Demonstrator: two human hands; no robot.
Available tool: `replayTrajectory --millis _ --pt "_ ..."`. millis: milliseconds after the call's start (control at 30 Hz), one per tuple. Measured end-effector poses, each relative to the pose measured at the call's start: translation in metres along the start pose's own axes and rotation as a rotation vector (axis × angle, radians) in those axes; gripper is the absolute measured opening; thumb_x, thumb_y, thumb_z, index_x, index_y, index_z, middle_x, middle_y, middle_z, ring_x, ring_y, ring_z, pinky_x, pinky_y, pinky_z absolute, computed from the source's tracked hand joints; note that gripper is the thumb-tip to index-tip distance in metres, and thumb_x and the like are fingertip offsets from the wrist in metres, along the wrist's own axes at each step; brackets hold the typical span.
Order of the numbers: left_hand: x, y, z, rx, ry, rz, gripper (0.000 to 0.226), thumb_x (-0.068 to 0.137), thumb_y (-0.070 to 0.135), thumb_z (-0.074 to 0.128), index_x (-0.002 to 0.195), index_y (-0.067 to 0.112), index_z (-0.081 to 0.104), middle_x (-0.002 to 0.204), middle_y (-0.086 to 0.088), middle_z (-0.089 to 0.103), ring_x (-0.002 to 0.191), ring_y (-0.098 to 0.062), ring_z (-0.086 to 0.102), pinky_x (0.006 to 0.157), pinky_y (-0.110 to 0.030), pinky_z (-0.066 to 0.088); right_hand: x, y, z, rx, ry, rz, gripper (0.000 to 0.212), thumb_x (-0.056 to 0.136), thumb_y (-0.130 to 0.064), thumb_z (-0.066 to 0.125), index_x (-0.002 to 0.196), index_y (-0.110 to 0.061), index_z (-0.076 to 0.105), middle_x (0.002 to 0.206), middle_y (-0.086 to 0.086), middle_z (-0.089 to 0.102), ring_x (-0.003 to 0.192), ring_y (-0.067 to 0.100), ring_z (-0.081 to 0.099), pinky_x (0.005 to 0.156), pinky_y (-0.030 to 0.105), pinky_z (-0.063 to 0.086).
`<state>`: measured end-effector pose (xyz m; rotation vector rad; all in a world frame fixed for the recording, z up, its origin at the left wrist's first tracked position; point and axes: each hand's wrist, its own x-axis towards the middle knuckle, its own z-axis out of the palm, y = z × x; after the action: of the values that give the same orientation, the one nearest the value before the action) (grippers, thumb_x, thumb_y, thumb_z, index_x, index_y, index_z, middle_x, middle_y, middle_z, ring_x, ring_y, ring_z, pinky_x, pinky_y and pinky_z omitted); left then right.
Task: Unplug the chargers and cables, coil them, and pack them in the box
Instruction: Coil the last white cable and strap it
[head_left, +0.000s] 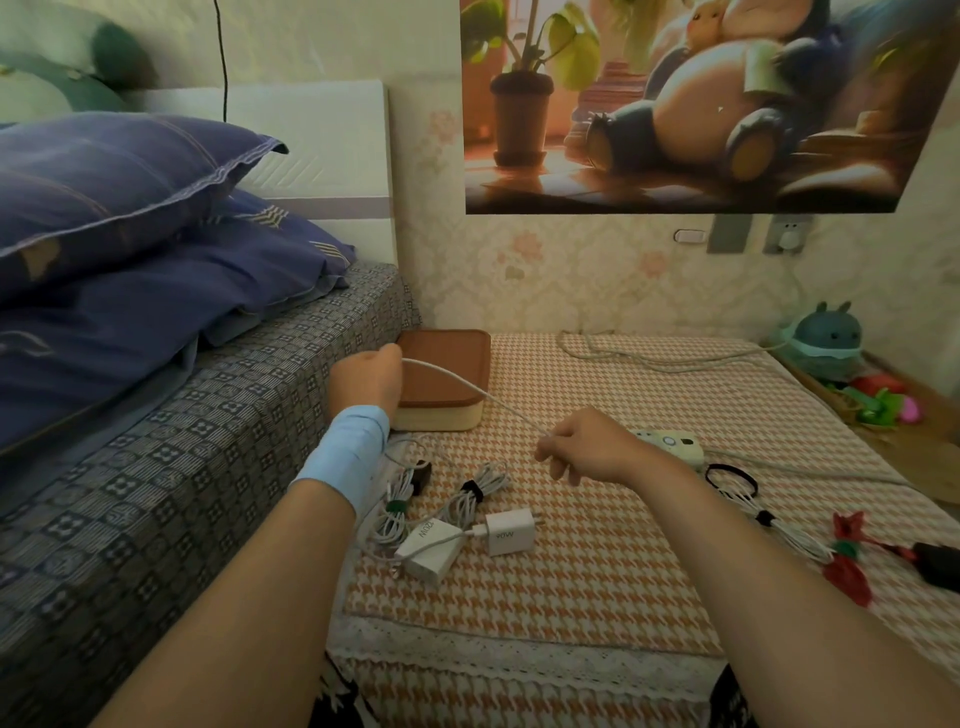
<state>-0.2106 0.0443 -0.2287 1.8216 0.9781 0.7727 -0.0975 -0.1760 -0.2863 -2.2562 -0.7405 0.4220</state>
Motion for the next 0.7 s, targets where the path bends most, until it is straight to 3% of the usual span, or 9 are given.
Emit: replayTrajectory --millis 100,200,267,333,367,433,500,600,700 --pt "0.005 -0.01 -0.001 -0.033 0.166 0.09 0.037 0.085 0.028 0.052 0.054 0.015 0.036 0.054 -0.003 0.03 0.052 -0.022 0.024 0.053 -0.029 0.021 0.002 0.005 -0.004 -0.102 0.066 0.05 0.04 0.099 -0.046 0.058 0.08 -0.017 0.078 0.063 -0.002 0.073 0.066 0.017 0.067 0.075 0.036 0.055" --pt "0.008 -0.013 -0.002 0.079 0.256 0.201 0.042 0.094 0.035 0.051 0.056 0.015 0.046 0.057 -0.004 0.045 0.052 -0.02 0.038 0.052 -0.028 0.03 0.001 0.005 -0.003 -0.186 0.101 0.041 0.049 0.098 -0.056 0.054 0.076 -0.02 0.079 0.068 -0.003 0.072 0.07 0.015 0.066 0.072 0.032 0.05" --pt "0.011 -0.02 0.001 0.38 0.244 0.28 0.037 0.095 0.044 0.048 0.074 0.019 0.066 0.082 -0.009 0.065 0.08 -0.027 0.057 0.074 -0.035 0.044 0.002 0.001 0.002 -0.145 0.074 -0.02 0.046 0.101 -0.05 0.051 0.076 -0.023 0.078 0.086 0.003 0.075 0.079 0.017 0.067 0.078 0.033 0.05" --pt "0.007 -0.025 0.008 0.747 0.244 0.363 0.025 0.092 0.043 0.052 0.095 0.03 0.073 0.113 -0.007 0.065 0.111 -0.034 0.051 0.104 -0.048 0.032 0.0 -0.011 0.009 -0.113 0.033 -0.062 0.041 0.106 -0.036 0.044 0.091 -0.019 0.079 0.078 0.007 0.069 0.062 0.016 0.057 0.065 0.031 0.046" --pt "0.002 -0.026 0.014 0.842 0.227 0.429 0.021 0.089 0.036 0.056 0.104 0.033 0.07 0.123 -0.005 0.061 0.119 -0.034 0.045 0.111 -0.051 0.022 0.001 -0.016 0.014 -0.122 0.009 -0.094 0.04 0.107 -0.031 0.041 0.102 -0.016 0.078 0.079 0.011 0.069 0.06 0.016 0.054 0.061 0.031 0.043" --pt "-0.01 -0.018 0.023 0.916 0.15 0.579 0.045 0.083 0.017 0.058 0.125 0.032 0.059 0.136 -0.001 0.052 0.129 -0.031 0.038 0.117 -0.052 0.006 0.0 -0.026 0.024 -0.173 -0.034 -0.19 0.038 0.108 -0.025 0.039 0.116 -0.014 0.075 0.111 0.009 0.073 0.088 0.018 0.064 0.077 0.032 0.048" --pt "-0.021 -0.008 0.033 0.817 -0.004 0.754 0.053 0.081 0.007 0.053 0.13 0.028 0.056 0.132 0.0 0.056 0.127 -0.026 0.044 0.115 -0.044 0.011 -0.004 -0.033 0.03 -0.181 -0.038 -0.278 0.034 0.108 -0.021 0.042 0.116 -0.017 0.075 0.121 -0.002 0.071 0.108 0.014 0.064 0.09 0.029 0.048" --pt "-0.037 -0.005 0.047 0.341 -0.561 0.655 0.044 0.094 0.003 0.045 0.13 0.025 0.057 0.117 -0.004 0.065 0.11 -0.025 0.06 0.096 -0.036 0.048 -0.006 -0.033 0.029 -0.001 0.05 -0.338 0.033 0.103 -0.011 0.048 0.084 -0.027 0.07 0.067 -0.02 0.066 0.061 -0.005 0.056 0.061 0.025 0.041" --pt "-0.045 -0.01 0.051 0.322 -0.699 0.542 0.028 0.102 0.027 0.04 0.125 0.025 0.056 0.103 -0.004 0.07 0.082 -0.021 0.067 0.073 -0.033 0.052 -0.005 -0.031 0.024 0.184 0.151 -0.344 0.016 0.099 -0.009 0.055 0.092 -0.024 0.058 0.068 -0.006 0.069 0.047 0.004 0.051 0.051 0.026 0.039"
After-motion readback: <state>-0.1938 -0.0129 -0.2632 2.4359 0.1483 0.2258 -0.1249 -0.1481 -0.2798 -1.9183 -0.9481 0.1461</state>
